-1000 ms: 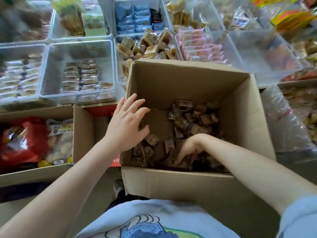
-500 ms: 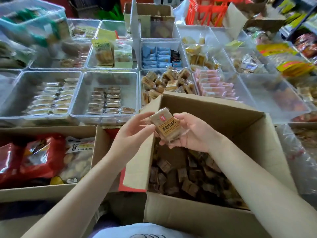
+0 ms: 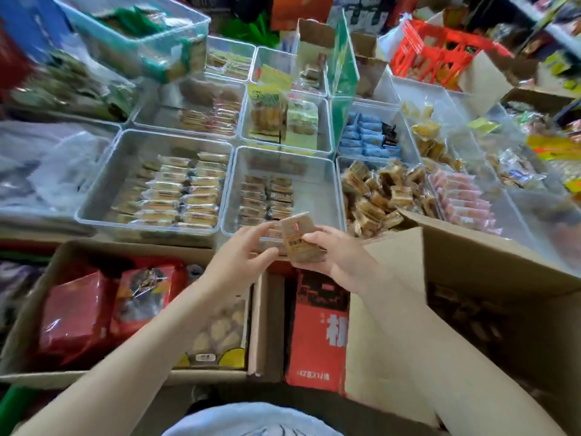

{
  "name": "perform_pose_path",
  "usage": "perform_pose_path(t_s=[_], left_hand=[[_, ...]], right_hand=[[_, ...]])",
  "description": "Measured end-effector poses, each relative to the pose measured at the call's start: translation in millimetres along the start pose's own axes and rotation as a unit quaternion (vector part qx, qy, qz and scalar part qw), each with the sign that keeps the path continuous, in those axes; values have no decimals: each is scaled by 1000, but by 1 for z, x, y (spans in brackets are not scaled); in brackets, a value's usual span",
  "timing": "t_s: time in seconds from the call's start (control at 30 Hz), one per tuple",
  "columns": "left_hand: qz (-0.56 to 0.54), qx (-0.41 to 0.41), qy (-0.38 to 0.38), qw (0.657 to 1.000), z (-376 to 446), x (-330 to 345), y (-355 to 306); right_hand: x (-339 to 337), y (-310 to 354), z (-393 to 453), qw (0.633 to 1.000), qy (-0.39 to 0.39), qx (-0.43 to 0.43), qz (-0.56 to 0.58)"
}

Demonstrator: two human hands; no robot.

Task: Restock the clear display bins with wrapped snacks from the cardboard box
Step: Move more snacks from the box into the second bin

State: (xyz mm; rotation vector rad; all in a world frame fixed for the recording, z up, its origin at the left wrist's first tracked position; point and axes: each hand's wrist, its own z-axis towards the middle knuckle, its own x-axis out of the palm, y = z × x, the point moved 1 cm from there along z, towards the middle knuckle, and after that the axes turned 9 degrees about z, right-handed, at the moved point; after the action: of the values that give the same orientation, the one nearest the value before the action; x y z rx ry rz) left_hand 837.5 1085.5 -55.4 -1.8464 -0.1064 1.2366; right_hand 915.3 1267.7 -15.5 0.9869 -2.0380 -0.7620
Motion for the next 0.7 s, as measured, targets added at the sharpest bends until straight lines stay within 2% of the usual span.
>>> perform_pose_path(t_s=[0.1,0.2,0.37,0.47,0.53,0.6,0.67,0.7], left_hand=[[79,-31,15,996,31,-2,50],[161,-9,20,987,68,5,80],[347,53,88,932,90,31,121],[382,70,76,918,87,32,120],[388,71,83,915,89,34,122],[387,64,84,916,87,37,124],[380,65,82,919,87,38,127],[379,67,81,920,87,38,127]], right_hand=[[2,2,42,989,-116,-43,-81],[-8,16,76,928,-235,-121,-264],[-29,32,141,873,-279,-137,-376],[-41,41,174,780,-281,-149,-540],[-49,33,205,687,-247,-120,-673],[-51,15,227,590,-186,-48,-784],[-47,0,241,545,-148,9,-825],[-46,-6,246,546,-141,27,-825]])
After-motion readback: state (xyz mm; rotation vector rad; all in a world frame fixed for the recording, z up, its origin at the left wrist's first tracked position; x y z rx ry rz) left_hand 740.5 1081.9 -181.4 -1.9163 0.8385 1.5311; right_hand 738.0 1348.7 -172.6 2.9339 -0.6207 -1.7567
